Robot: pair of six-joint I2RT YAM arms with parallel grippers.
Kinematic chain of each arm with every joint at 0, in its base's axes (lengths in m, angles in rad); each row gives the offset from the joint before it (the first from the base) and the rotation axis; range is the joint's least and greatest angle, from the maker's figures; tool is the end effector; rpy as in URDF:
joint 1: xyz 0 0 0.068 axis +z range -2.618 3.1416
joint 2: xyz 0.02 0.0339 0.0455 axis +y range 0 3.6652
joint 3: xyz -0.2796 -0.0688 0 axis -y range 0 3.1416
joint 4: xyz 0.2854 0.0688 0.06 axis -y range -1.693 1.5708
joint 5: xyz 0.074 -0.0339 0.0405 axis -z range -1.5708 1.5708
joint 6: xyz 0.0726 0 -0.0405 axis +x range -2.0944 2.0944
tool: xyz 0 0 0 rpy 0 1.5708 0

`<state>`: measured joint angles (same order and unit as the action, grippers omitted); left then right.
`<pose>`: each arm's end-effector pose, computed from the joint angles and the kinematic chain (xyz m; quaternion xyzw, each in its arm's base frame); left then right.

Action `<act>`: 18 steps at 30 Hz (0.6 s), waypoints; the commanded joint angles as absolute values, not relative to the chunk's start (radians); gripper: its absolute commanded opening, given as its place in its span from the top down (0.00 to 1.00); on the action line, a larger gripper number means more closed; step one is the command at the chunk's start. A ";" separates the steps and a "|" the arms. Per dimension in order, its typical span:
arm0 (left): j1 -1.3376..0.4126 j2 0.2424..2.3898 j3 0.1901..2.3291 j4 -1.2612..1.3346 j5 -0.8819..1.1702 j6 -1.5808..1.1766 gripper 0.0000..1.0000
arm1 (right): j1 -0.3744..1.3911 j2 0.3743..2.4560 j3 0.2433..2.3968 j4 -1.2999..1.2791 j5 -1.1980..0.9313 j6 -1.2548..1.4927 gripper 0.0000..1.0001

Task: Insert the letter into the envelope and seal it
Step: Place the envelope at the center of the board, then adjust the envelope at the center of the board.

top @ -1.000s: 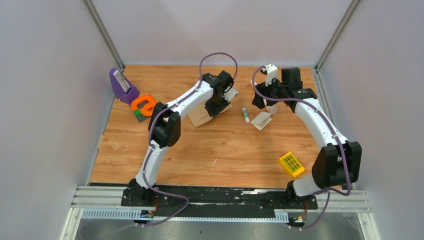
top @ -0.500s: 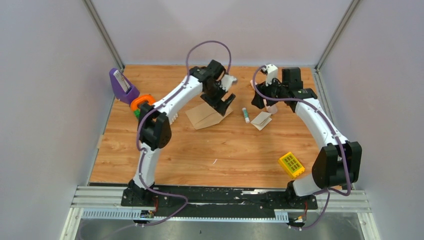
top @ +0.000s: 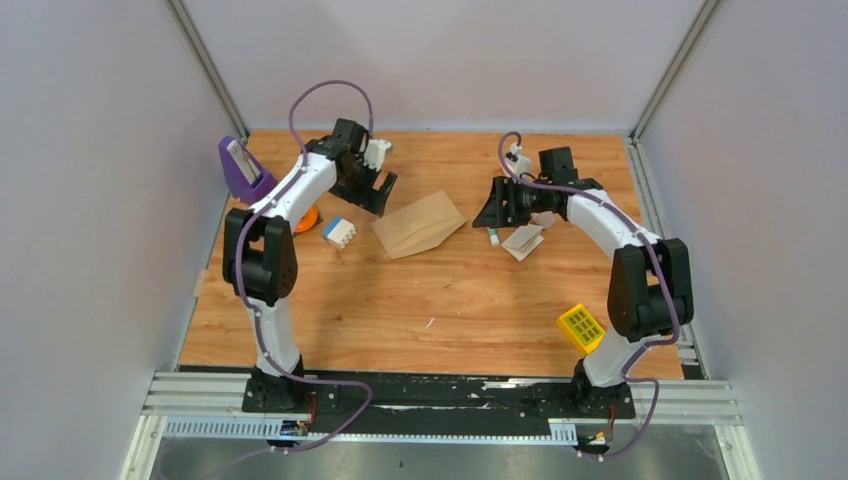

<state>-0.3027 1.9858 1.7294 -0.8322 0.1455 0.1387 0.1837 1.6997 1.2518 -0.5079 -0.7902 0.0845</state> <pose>0.4662 -0.1566 0.2258 0.2290 0.9412 -0.0899 0.2316 0.3950 0.1259 0.2191 -0.1600 0.8728 0.4009 0.2278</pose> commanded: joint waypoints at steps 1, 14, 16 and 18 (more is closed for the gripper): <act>-0.225 1.762 1.642 -0.804 0.218 0.207 0.00 | 0.233 1.715 1.236 -0.378 -0.853 0.256 0.33; -0.003 1.368 1.237 -0.806 0.393 0.288 0.00 | 0.333 1.983 1.356 -0.389 -0.749 0.423 0.35; -0.003 1.346 1.209 -0.794 0.417 0.278 0.00 | 0.344 2.000 1.358 -0.390 -0.728 0.439 0.35; -0.003 1.327 1.192 -0.782 0.430 0.281 0.00 | 0.347 2.022 1.373 -0.388 -0.715 0.456 0.36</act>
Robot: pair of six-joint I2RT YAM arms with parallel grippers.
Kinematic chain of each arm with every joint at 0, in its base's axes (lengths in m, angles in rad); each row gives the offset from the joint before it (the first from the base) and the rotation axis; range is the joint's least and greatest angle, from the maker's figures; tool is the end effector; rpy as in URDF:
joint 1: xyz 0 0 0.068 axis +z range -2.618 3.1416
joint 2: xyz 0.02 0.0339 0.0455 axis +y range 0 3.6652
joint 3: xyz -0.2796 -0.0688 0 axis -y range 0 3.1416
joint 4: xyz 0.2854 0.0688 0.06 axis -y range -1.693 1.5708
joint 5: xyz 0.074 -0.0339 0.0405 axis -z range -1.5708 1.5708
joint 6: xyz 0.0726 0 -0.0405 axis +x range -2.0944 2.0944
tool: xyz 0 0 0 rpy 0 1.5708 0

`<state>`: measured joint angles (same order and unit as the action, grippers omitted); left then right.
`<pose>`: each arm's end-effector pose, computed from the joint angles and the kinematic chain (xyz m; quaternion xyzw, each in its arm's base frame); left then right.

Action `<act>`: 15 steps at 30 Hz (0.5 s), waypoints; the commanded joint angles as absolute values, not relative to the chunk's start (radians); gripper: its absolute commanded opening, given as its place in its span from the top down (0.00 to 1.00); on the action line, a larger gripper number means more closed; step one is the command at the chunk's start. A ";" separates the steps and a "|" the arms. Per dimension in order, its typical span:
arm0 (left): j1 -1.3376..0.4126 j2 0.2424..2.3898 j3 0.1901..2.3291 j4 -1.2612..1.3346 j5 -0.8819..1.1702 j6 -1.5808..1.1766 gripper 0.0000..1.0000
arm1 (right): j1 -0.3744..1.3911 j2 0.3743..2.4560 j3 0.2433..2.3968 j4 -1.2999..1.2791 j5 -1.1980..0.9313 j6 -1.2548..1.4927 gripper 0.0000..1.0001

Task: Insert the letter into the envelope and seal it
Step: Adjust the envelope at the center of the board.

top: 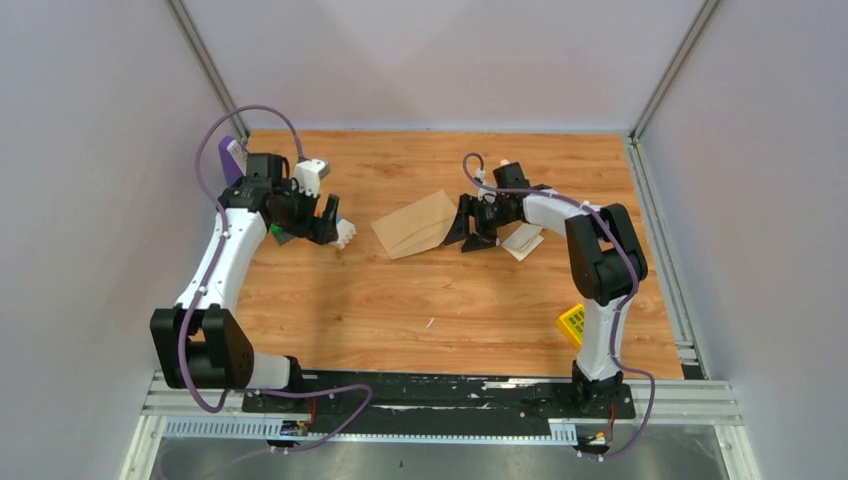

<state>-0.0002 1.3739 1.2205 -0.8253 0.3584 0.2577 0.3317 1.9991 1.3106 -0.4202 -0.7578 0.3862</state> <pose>0.3358 -0.0255 0.2856 0.1726 0.9267 -0.1322 0.3066 0.4103 0.1941 0.1194 -0.0600 0.9064 0.4119 0.0727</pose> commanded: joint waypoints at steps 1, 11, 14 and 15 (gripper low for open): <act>-0.003 1.322 1.184 -0.779 0.423 0.281 0.00 | 0.347 2.036 1.386 -0.390 -0.714 0.465 0.36; -0.003 1.305 1.163 -0.748 0.380 0.286 0.00 | 0.347 2.166 1.494 -0.396 -0.678 0.543 0.40; -0.003 1.304 1.158 -0.740 0.370 0.286 0.00 | 0.349 2.183 1.499 -0.397 -0.675 0.549 0.41; -0.003 1.304 1.157 -0.735 0.367 0.286 0.00 | 0.350 2.190 1.505 -0.398 -0.674 0.547 0.42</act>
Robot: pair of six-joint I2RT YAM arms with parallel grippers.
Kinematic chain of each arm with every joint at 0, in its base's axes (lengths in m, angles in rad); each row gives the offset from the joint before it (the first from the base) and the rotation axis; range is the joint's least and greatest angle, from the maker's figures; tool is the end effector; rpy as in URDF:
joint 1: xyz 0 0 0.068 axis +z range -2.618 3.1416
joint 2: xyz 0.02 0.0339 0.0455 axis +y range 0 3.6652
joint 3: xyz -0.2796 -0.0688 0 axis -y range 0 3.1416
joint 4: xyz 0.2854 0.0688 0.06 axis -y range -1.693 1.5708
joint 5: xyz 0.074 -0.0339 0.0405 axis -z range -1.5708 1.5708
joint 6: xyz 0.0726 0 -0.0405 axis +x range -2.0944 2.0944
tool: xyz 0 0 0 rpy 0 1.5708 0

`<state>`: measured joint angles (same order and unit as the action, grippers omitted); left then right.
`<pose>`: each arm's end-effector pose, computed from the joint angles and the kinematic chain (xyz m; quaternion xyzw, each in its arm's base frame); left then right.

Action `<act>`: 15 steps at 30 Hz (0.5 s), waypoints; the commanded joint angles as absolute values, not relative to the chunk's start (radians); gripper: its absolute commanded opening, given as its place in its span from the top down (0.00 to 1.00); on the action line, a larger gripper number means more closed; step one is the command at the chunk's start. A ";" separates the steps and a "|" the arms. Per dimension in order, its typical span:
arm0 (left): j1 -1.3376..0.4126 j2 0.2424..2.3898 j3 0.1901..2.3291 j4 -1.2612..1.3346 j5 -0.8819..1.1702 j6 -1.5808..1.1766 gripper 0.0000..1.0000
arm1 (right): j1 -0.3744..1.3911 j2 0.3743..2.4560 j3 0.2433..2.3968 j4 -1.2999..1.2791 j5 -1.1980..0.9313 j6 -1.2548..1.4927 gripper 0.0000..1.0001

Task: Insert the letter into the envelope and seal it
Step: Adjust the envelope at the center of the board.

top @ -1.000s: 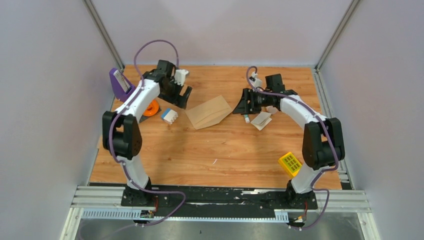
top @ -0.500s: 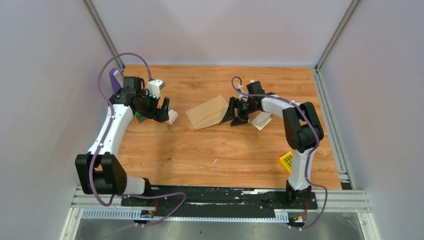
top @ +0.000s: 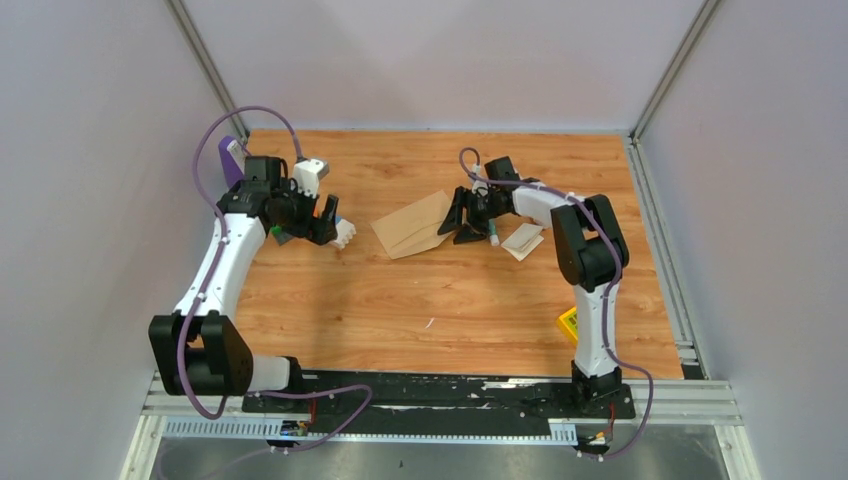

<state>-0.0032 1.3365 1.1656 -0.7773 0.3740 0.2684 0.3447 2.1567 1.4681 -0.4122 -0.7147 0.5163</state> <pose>0.3290 -0.0276 0.2810 0.1830 0.9190 -0.1356 0.3217 0.4465 0.2108 0.0966 -0.0031 0.9147 0.4002 0.0563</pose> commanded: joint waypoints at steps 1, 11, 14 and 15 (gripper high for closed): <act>-0.003 1.304 1.156 -0.734 0.363 0.286 0.00 | 0.352 2.198 1.513 -0.398 -0.673 0.547 0.44; -0.003 1.264 1.124 -0.709 0.331 0.290 0.00 | 0.362 2.264 1.654 -0.508 -0.614 0.461 0.81; -0.003 1.252 1.121 -0.706 0.334 0.290 0.00 | 0.363 2.264 1.747 -0.616 -0.574 0.392 0.93; -0.003 1.249 1.121 -0.705 0.336 0.289 0.00 | 0.361 2.258 1.768 -0.643 -0.566 0.371 0.97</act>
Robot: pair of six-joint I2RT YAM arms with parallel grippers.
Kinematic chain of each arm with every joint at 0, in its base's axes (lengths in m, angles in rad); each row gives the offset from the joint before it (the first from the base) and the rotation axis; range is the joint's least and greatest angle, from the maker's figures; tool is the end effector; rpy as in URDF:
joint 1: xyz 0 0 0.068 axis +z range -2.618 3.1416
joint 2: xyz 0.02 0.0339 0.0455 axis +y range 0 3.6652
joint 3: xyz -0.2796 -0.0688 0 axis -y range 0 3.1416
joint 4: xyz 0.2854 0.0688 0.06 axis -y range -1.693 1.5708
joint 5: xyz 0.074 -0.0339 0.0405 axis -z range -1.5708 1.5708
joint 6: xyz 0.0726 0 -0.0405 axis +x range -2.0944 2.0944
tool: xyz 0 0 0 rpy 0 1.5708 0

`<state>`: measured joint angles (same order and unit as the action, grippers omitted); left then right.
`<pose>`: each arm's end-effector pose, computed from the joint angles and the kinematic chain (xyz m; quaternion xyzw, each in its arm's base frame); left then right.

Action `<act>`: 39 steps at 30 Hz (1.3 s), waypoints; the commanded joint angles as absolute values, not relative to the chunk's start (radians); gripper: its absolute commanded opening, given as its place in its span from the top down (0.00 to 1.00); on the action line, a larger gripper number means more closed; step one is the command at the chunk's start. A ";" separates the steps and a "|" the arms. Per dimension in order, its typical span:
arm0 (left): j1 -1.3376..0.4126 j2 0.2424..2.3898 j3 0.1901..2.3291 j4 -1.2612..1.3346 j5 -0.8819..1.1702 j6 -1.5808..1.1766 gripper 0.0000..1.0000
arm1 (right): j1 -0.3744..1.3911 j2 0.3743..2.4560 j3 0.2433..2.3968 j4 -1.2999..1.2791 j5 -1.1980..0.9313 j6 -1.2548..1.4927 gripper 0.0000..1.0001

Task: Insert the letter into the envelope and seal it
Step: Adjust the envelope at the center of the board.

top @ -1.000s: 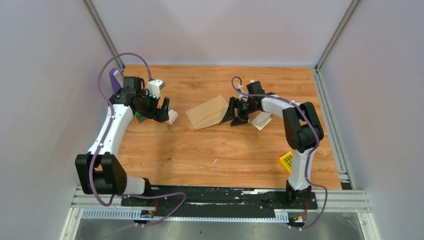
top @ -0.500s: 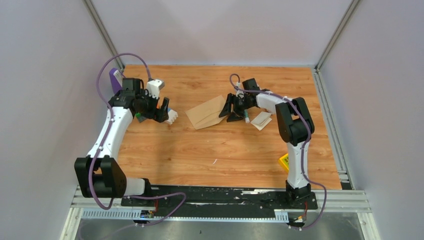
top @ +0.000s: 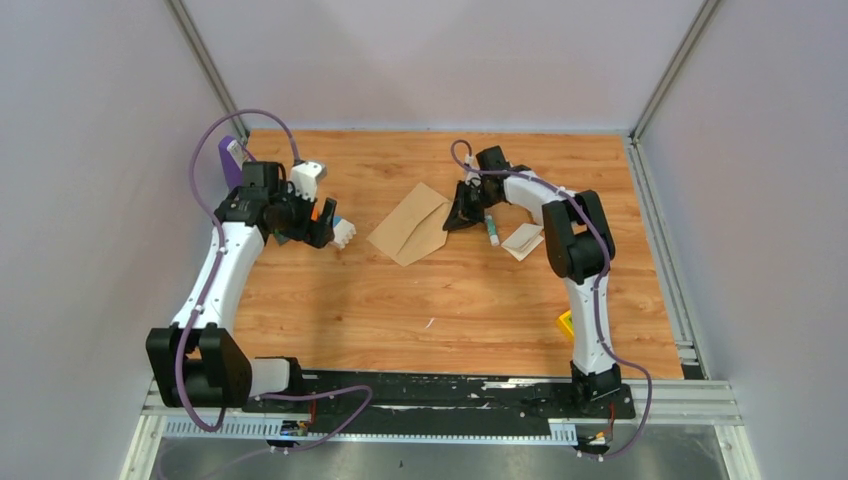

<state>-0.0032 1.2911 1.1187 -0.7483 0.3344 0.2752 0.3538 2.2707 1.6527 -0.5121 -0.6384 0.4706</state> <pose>0.3205 -0.0249 0.2789 0.1823 0.9180 -0.1136 0.3334 0.4765 0.2221 0.0912 -0.0144 0.9290 0.3637 0.0675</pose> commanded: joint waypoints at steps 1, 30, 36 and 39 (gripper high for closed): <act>-0.003 1.247 1.120 -0.703 0.340 0.290 0.00 | 0.359 2.245 1.784 -0.666 -0.569 0.348 1.00; -0.003 1.263 1.124 -0.715 0.396 0.289 0.00 | 0.384 2.565 2.416 -1.349 -0.647 -0.216 0.95; -0.003 1.275 1.124 -0.711 0.405 0.290 0.00 | 0.424 2.446 2.269 -1.209 -0.557 -0.198 0.72; -0.003 1.280 1.125 -0.711 0.412 0.291 0.00 | 0.423 2.340 2.245 -1.140 -0.446 -0.146 0.49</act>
